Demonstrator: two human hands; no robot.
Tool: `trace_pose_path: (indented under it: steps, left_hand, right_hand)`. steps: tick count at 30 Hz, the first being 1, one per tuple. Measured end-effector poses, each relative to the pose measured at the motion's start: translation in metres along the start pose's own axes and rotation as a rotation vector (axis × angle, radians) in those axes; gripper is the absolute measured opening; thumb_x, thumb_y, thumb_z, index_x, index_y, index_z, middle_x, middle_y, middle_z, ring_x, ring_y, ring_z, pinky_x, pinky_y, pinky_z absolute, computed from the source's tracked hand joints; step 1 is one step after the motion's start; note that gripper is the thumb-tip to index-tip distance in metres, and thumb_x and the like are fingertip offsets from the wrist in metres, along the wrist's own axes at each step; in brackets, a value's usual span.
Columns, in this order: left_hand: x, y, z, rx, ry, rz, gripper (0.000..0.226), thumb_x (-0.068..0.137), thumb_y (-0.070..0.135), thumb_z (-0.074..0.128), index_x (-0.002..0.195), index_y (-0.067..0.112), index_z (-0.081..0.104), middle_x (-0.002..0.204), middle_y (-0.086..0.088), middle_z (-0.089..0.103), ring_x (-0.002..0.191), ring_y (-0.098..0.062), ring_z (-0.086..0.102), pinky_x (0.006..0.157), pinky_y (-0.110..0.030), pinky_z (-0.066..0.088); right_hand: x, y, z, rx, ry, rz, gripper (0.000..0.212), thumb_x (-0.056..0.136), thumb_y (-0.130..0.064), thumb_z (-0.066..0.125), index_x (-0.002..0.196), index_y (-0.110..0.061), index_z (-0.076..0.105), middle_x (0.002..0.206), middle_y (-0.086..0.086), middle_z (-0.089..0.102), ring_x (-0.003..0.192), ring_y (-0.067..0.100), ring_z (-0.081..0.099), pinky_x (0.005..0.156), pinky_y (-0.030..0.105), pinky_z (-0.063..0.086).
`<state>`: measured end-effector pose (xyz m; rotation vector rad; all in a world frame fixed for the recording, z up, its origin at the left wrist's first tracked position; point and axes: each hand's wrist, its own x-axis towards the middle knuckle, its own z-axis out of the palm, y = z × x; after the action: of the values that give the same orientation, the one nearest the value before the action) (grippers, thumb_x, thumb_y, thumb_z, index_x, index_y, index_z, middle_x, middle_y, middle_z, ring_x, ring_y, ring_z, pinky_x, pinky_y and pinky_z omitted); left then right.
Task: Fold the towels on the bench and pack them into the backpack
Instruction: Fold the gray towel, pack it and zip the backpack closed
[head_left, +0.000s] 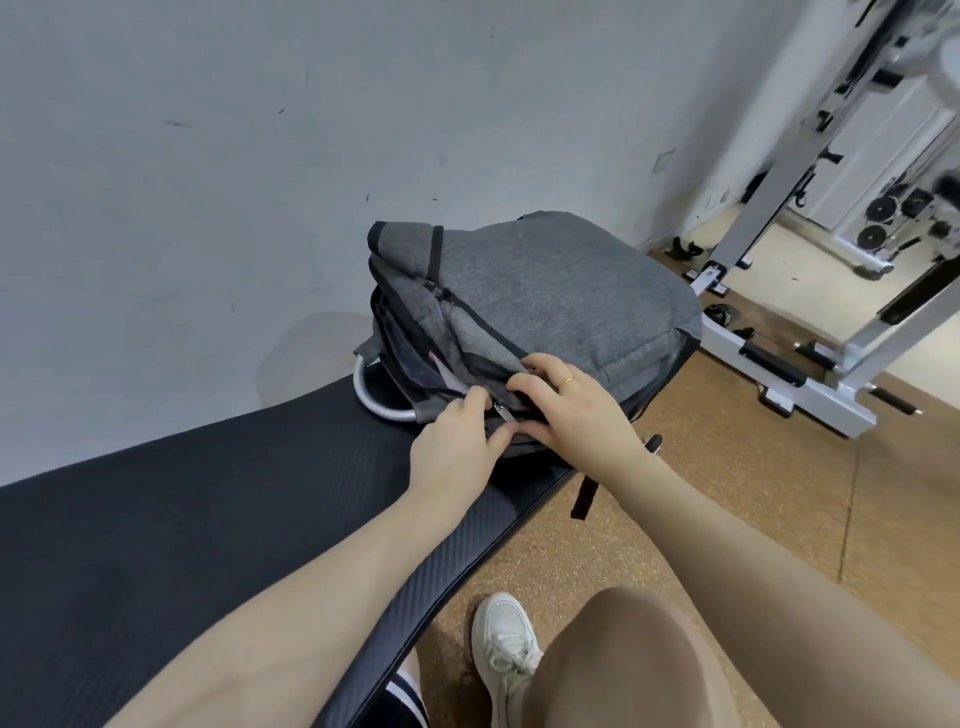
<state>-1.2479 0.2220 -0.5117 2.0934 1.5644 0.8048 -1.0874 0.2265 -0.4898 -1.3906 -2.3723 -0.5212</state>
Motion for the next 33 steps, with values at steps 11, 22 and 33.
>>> trace_pose_path:
  steps: [11, 22, 33]
  left_hand:
    - [-0.003, 0.011, 0.014, -0.117, 0.058, -0.174, 0.029, 0.087, 0.041, 0.055, 0.083, 0.015, 0.043, 0.096, -0.006, 0.057, 0.087, -0.027, 0.057, 0.067, -0.033, 0.039]
    - [0.003, 0.004, 0.016, -0.219, 0.012, -0.104, 0.024, 0.09, 0.031, 0.055, 0.086, 0.007, 0.058, 0.095, -0.008, 0.058, 0.084, -0.027, 0.06, 0.075, -0.038, 0.048]
    - [0.023, -0.055, -0.042, 0.497, 0.076, 0.352, 0.036, 0.084, 0.036, 0.041, 0.061, 0.011, 0.053, 0.052, -0.001, 0.053, 0.03, -0.022, 0.049, 0.027, -0.019, 0.028]
  right_hand:
    - [0.001, 0.008, 0.011, -0.12, -0.154, 0.017, 0.027, 0.065, -0.007, 0.078, 0.078, -0.01, 0.055, 0.08, 0.011, 0.052, 0.06, 0.027, 0.054, 0.034, 0.028, 0.041]
    - [0.004, 0.002, -0.01, -0.087, -0.024, 0.006, 0.028, 0.082, -0.033, 0.042, 0.082, -0.01, 0.058, 0.085, 0.01, 0.059, 0.062, 0.028, 0.058, 0.036, 0.033, 0.048]
    - [0.008, 0.002, -0.003, -0.288, 0.027, -0.217, 0.026, 0.073, -0.025, 0.071, 0.075, -0.016, 0.046, 0.082, 0.007, 0.053, 0.054, 0.023, 0.051, 0.043, 0.025, 0.036]
